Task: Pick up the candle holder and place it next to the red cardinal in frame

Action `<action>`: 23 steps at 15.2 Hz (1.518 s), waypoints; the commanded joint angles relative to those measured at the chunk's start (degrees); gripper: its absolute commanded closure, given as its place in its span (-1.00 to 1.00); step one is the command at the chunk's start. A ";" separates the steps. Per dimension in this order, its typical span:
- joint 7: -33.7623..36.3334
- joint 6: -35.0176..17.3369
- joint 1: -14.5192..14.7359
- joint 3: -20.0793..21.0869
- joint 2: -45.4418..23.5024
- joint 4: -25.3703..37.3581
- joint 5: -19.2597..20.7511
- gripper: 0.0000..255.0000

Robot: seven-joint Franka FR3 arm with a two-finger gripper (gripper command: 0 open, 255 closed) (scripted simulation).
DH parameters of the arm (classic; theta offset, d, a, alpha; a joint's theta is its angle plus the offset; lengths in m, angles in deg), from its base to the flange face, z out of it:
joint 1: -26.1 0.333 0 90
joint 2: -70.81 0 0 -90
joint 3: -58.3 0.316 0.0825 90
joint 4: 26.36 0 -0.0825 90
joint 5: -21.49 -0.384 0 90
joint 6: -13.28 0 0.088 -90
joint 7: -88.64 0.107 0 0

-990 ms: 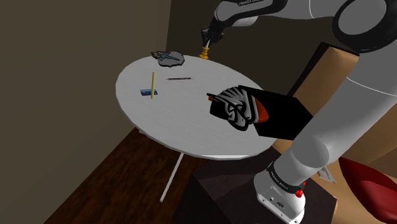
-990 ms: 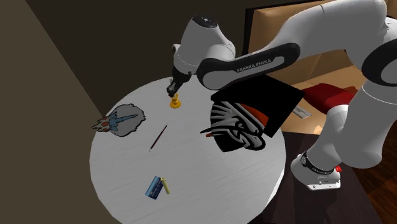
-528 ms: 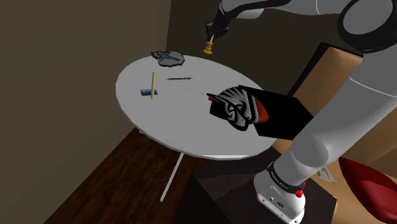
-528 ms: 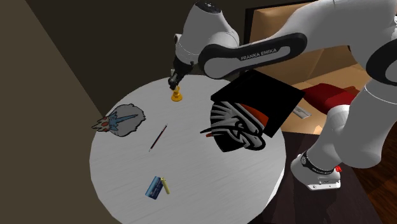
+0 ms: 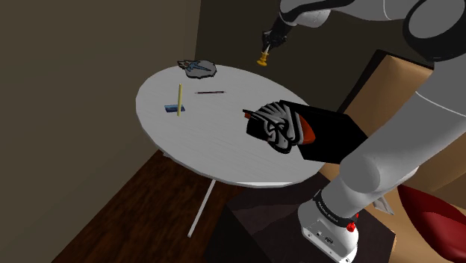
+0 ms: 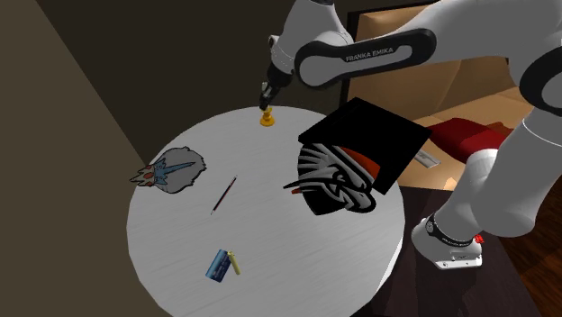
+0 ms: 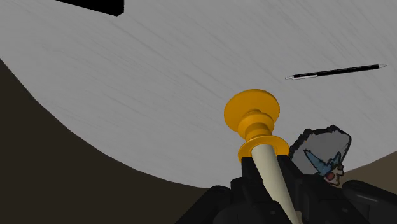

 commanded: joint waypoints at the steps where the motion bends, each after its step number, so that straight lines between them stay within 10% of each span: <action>1: -3.58 0.35 -1.41 -1.15 -0.03 0.29 -1.65 1.00; 9: -17.08 2.24 -7.10 -5.75 -1.43 2.49 -8.05 1.00; 23: -19.67 -7.77 -7.14 -5.35 -4.20 -4.92 -10.50 1.00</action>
